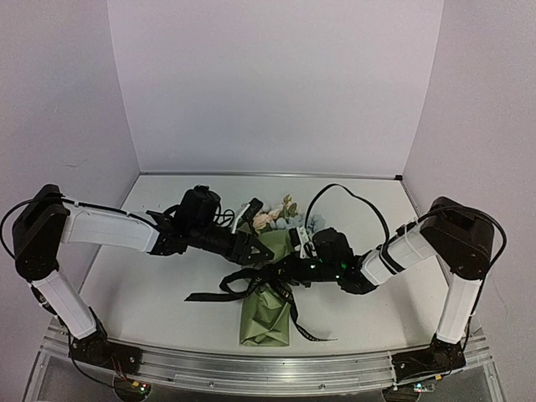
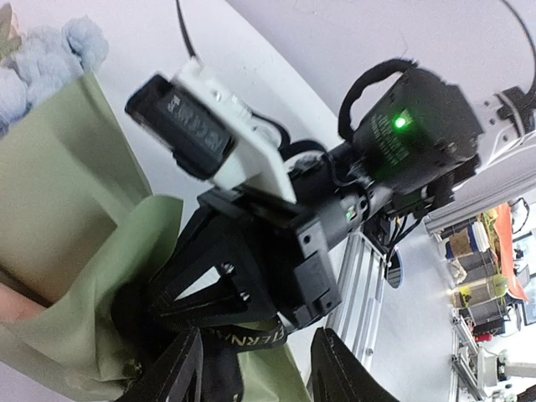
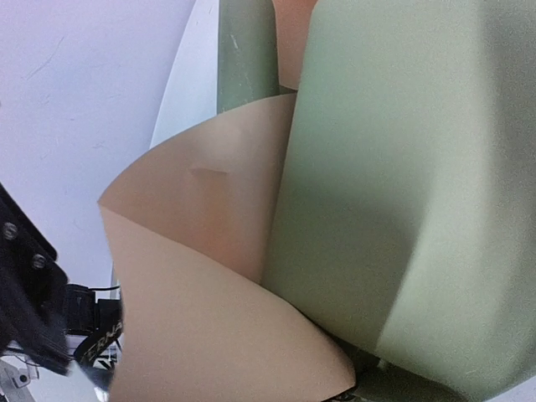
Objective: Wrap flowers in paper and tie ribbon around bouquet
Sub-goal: Cross the half-tied ribbon over the folded bouquet.
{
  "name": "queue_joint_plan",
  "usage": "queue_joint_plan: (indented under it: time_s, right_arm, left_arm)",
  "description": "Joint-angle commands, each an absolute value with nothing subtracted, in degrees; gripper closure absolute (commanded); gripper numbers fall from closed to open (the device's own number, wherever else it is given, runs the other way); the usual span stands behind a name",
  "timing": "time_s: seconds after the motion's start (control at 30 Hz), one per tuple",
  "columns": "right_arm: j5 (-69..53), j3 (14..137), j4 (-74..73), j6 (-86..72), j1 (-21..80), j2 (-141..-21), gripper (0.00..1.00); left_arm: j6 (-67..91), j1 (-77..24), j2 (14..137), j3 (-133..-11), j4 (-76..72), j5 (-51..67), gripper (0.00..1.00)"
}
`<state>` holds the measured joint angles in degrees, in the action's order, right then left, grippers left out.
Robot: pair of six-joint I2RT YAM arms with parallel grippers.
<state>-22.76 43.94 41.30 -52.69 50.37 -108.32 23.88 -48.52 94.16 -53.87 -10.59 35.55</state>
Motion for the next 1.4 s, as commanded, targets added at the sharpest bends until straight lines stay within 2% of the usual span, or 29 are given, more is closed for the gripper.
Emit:
queue_joint_plan:
  time_s: [0.0, 0.1, 0.23, 0.33, 0.5, 0.67, 1.03, 1.37]
  right_arm:
    - [-23.24, 45.32, 43.68, -53.25, 50.05, -109.65, 1.0]
    - [-23.19, 45.41, 43.56, -53.29, 50.02, -109.6, 1.0]
    - [-23.2, 45.36, 43.35, -53.19, 50.03, -109.52, 1.0]
    - [-23.22, 45.27, 42.97, -52.94, 50.03, -109.2, 1.0]
    - [-24.01, 45.26, 40.43, -51.34, 50.25, -107.94, 1.0]
    - [-22.7, 44.75, 32.82, -46.65, 51.87, -105.04, 1.0]
    - [-16.76, 45.14, 23.24, -40.67, 54.12, -100.86, 1.0]
    - [-15.49, 46.31, 21.65, -39.96, 54.27, -101.36, 1.0]
  left_arm:
    - [25.28, -46.9, 90.73, -52.85, -12.74, 31.68, 0.54]
    - [24.76, -46.37, 90.71, -53.03, -10.47, 29.28, 0.58]
    - [23.08, -46.25, 93.2, -56.49, -1.87, 21.45, 0.74]
    - [21.14, -46.24, 96.37, -60.24, 5.02, 19.43, 0.78]
    - [18.68, -46.32, 100.33, -63.01, 10.87, 18.75, 0.74]
    - [15.96, -47.56, 101.41, -64.82, 14.21, 24.36, 0.78]
    - [16.04, -49.42, 97.71, -63.11, 14.99, 34.35, 0.79]
    - [17.87, -51.38, 99.78, -62.11, 14.26, 39.42, 0.75]
